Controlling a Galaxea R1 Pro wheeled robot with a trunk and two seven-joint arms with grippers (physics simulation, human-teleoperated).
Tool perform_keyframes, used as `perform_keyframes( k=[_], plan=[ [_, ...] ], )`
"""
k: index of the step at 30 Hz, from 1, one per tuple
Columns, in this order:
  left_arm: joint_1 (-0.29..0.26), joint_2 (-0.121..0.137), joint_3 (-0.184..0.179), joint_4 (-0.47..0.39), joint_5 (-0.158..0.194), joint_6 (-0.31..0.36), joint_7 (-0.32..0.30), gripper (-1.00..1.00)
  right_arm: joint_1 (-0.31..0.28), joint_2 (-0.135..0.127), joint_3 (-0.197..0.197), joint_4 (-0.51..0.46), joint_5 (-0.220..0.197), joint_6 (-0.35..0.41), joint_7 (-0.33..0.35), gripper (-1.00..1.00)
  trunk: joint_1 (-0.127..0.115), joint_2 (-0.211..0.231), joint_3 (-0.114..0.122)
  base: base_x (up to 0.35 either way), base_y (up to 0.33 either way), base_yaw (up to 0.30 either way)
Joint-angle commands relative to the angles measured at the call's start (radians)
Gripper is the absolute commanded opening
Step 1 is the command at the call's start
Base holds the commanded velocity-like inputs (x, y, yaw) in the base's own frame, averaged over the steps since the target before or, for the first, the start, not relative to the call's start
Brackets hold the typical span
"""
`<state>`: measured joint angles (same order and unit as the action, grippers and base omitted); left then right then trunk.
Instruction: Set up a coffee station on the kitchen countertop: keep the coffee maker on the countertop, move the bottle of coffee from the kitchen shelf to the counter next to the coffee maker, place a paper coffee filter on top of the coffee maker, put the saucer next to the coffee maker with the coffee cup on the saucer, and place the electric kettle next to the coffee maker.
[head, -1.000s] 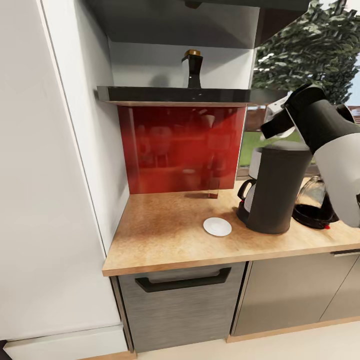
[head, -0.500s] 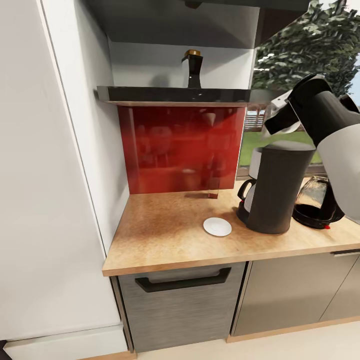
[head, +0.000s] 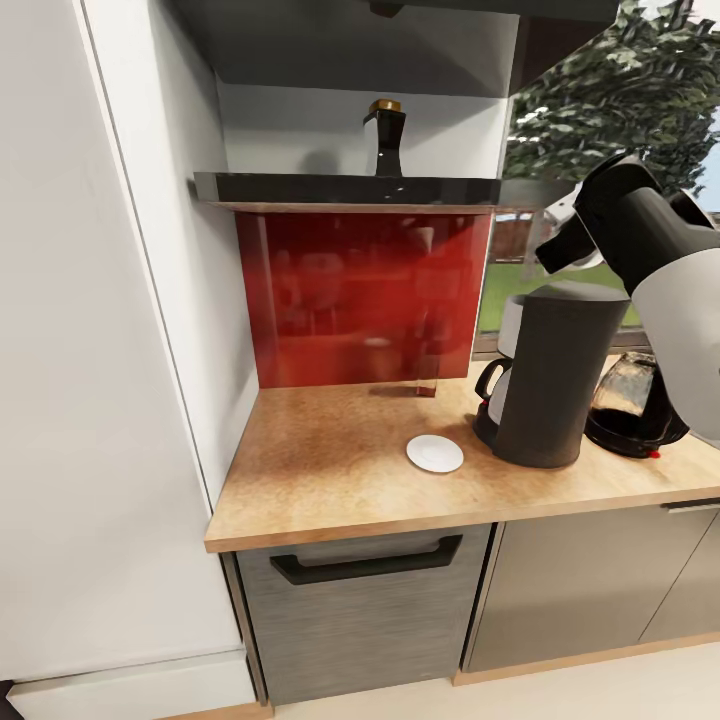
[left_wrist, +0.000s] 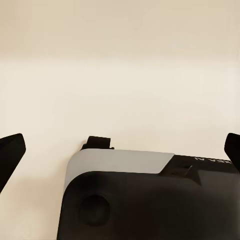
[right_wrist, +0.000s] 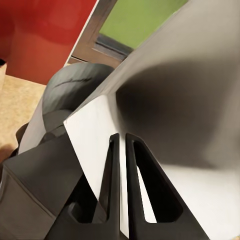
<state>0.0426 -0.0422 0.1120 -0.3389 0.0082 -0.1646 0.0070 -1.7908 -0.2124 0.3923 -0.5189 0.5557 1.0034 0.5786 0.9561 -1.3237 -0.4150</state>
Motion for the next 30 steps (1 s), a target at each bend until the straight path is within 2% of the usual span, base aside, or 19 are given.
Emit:
perform_keyframes(
  k=[1,30],
  plan=[
    [0.000,-0.001,0.003,-0.002,0.001,-0.001,0.001,1.00,-0.001,-0.001,0.006,0.000,0.007,0.003,0.009,-1.00,0.000,-0.001,-0.001,0.000,0.000,0.000],
    [0.000,-0.001,0.003,-0.002,0.000,-0.001,0.001,1.00,-0.001,-0.004,0.020,0.015,0.009,0.003,0.009,-1.00,0.000,-0.001,-0.001,0.032,-0.014,0.000]
  ],
)
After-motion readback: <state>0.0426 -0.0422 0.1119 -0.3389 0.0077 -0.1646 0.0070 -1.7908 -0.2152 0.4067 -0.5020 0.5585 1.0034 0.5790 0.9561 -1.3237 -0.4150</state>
